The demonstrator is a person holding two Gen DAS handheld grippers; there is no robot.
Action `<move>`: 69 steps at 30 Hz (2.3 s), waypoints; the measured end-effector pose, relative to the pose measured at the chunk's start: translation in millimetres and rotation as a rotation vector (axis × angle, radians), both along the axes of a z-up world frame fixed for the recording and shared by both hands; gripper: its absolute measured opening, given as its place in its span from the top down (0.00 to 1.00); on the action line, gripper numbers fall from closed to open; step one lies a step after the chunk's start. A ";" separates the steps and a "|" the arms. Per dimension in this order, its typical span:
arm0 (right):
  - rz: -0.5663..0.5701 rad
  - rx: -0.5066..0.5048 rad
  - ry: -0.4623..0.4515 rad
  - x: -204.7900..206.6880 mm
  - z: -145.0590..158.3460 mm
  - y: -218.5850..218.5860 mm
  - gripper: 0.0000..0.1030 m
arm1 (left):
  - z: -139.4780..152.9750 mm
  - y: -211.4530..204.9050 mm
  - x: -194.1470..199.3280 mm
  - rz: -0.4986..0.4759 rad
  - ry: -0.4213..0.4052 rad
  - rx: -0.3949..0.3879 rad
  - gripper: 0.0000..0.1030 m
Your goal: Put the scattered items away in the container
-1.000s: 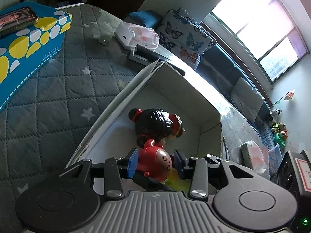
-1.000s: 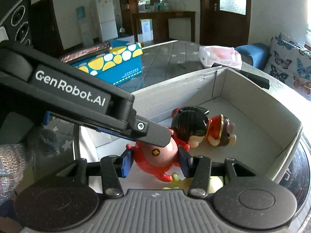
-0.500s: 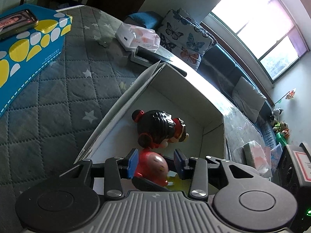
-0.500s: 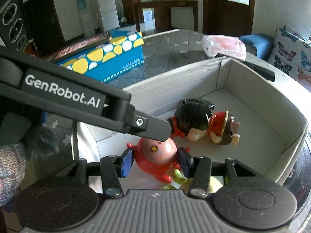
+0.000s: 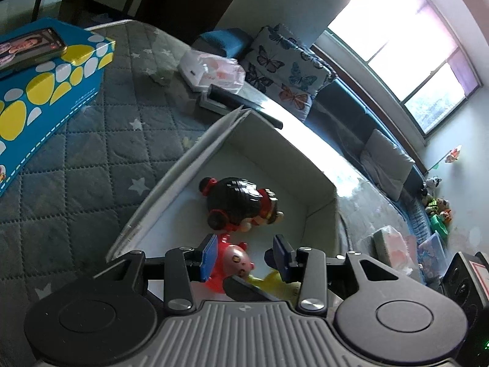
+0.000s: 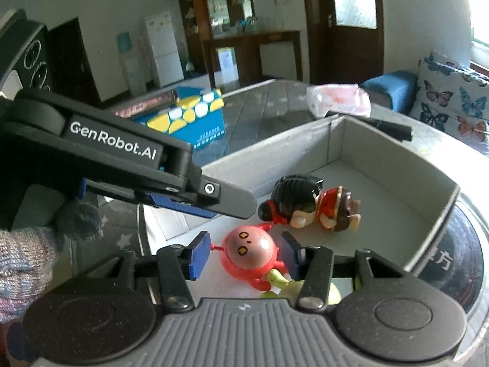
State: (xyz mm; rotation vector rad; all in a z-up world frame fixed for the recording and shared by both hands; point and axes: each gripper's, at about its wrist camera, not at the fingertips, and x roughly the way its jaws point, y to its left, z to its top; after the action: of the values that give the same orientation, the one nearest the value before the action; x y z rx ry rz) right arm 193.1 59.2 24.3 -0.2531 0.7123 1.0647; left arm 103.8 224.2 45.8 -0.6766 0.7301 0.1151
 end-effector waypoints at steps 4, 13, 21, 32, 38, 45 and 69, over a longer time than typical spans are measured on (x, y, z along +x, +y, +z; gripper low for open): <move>-0.036 0.031 -0.030 -8.4 9.2 -19.5 0.50 | 8.1 -14.5 -3.4 -0.026 -0.026 0.004 0.59; -0.151 0.045 -0.082 -23.8 15.9 -78.0 0.50 | 17.4 -58.9 -4.9 -0.110 -0.054 0.008 0.59; -0.256 0.021 -0.111 -38.2 10.2 -131.4 0.50 | 15.4 -103.7 -0.8 -0.199 -0.048 0.013 0.59; -0.435 0.001 -0.136 -57.3 1.0 -207.5 0.44 | 2.3 -164.9 7.6 -0.354 -0.018 0.018 0.59; -0.538 0.008 -0.149 -64.8 0.1 -245.3 0.44 | -5.7 -194.8 14.5 -0.435 -0.005 0.012 0.59; -0.646 0.022 -0.134 -67.1 -9.3 -284.6 0.44 | -19.8 -226.9 23.0 -0.521 0.026 -0.007 0.59; -0.729 0.160 0.031 -42.3 -38.8 -332.1 0.45 | -41.2 -295.0 28.5 -0.720 0.026 0.136 0.59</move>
State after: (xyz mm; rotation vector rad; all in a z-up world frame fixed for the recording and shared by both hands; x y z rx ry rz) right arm 150.8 -272.9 -14.6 0.1600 0.6652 0.4238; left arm 132.3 -70.9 4.6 -0.2529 0.9431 -0.4832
